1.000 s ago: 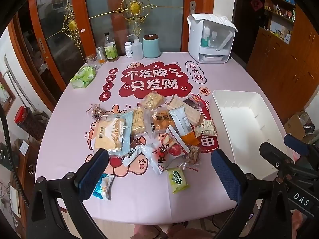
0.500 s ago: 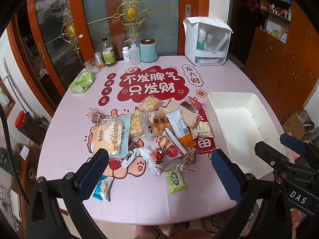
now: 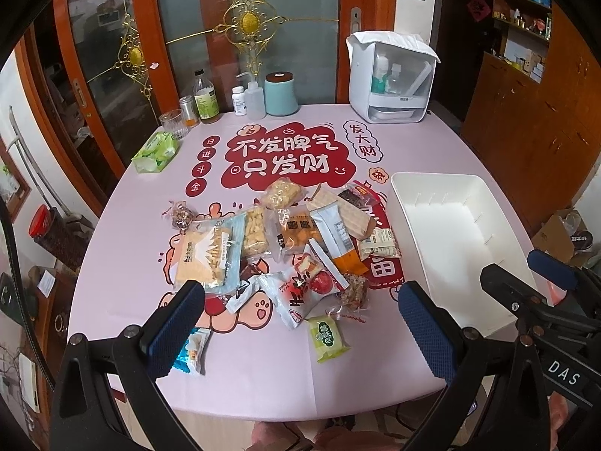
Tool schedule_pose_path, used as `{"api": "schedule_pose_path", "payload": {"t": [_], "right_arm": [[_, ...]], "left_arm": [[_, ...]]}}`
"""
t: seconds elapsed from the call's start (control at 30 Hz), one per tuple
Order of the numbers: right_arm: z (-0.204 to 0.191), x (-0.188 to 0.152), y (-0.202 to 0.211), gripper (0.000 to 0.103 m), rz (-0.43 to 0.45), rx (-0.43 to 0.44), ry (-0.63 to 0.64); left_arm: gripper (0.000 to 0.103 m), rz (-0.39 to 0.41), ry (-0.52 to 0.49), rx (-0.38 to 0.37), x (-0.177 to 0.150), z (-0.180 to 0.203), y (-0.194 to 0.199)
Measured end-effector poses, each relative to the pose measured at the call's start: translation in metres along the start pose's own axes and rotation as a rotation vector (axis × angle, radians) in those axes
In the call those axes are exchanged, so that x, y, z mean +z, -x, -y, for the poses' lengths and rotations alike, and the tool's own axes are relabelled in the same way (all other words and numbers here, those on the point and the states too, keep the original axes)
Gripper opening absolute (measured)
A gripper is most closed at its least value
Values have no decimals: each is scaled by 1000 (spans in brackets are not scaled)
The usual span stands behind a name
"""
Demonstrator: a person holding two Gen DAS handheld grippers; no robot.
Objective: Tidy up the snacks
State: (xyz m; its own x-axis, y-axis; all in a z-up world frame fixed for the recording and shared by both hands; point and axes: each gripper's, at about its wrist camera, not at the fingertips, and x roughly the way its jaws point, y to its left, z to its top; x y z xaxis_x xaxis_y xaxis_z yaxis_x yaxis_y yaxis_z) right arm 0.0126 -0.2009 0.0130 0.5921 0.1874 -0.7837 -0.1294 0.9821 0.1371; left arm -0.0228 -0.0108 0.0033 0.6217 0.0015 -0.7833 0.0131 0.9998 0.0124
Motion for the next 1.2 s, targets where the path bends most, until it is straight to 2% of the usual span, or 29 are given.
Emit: {"api": "schedule_pose_path", "payload": {"t": [0.77,1.2], "right_arm": [[10,-7,3,79,-1,23,13],[-8,-6,-7,79,-33,45,67]], "left_arm": [[102,-3,16,20,-10,9,8],[102,-11,64,57,-17,-6,10]]}}
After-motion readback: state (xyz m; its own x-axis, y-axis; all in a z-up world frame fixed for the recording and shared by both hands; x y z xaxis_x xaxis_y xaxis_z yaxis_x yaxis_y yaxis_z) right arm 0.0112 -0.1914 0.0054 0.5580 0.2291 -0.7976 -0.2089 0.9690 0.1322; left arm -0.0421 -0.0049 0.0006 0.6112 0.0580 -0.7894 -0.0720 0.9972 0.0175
